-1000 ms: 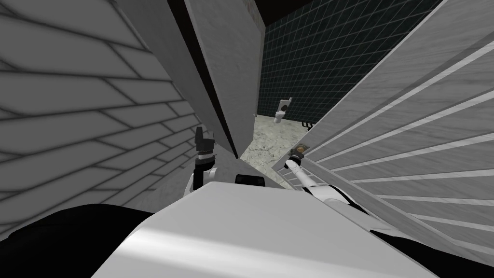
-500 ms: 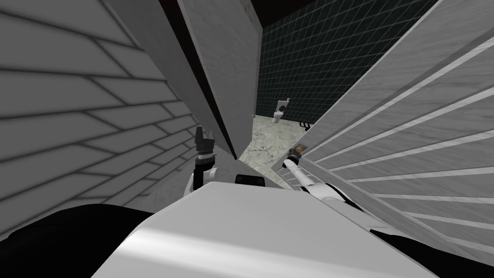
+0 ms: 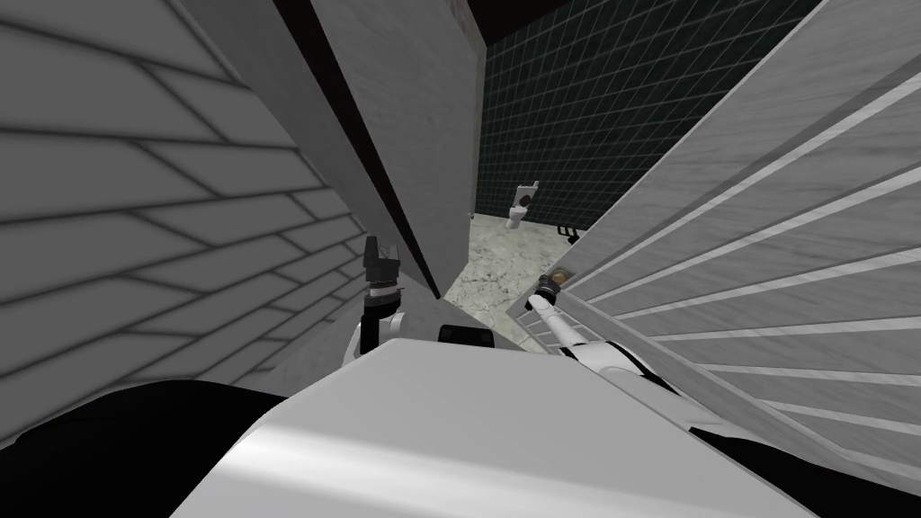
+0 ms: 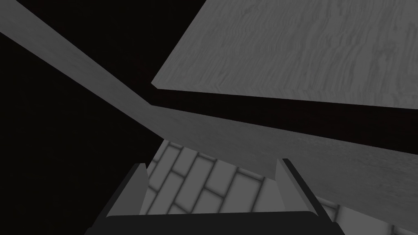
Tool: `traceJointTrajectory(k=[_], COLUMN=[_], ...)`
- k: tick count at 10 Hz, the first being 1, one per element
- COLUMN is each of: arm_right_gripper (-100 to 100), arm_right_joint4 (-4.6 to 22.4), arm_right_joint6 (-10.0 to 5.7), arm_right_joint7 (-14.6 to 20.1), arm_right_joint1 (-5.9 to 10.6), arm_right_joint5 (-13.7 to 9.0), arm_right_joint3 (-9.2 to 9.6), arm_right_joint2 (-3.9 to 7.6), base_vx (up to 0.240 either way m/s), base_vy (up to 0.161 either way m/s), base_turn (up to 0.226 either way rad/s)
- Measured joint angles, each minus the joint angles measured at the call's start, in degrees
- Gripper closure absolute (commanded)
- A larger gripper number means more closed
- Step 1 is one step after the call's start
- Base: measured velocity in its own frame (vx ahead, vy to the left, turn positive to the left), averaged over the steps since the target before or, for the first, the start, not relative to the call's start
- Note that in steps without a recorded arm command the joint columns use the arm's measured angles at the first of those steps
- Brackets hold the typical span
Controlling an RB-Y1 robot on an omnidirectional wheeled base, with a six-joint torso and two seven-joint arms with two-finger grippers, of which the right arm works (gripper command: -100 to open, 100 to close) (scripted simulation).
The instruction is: Push the door open
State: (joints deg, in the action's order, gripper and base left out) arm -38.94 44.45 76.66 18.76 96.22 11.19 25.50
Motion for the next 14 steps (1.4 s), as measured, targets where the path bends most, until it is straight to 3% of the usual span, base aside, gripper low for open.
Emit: traceJointTrajectory(k=[2, 6, 9, 11, 12, 14], arm_right_gripper=[100, 100, 100, 100, -100, -100], arm_right_joint4=[1.5, 0.4, 3.0, -0.3, 0.1, -0.8], arm_right_joint6=[0.53, 1.17, 2.01, 2.08, 2.46, 2.88], arm_right_joint7=[3.0, 6.6, 11.4, 12.7, 13.6, 16.0], arm_right_joint1=[0.91, 0.99, 2.71, 1.4, 1.68, 1.43], arm_right_joint5=[-0.3, -2.2, -2.6, -4.6, -4.7, -4.7], arm_right_joint3=[0.89, 1.47, 2.6, 2.57, 2.85, 2.46], arm_right_joint2=[-0.39, -0.86, -1.24, -1.26, -1.39, -2.59], base_vx=[0.035, 0.047, 0.046, 0.071, 0.0, -0.059], base_vy=[-0.014, -0.019, -0.022, -0.019, 0.0, 0.021], base_turn=[-0.038, -0.032, -0.03, -0.053, 0.0, -0.029])
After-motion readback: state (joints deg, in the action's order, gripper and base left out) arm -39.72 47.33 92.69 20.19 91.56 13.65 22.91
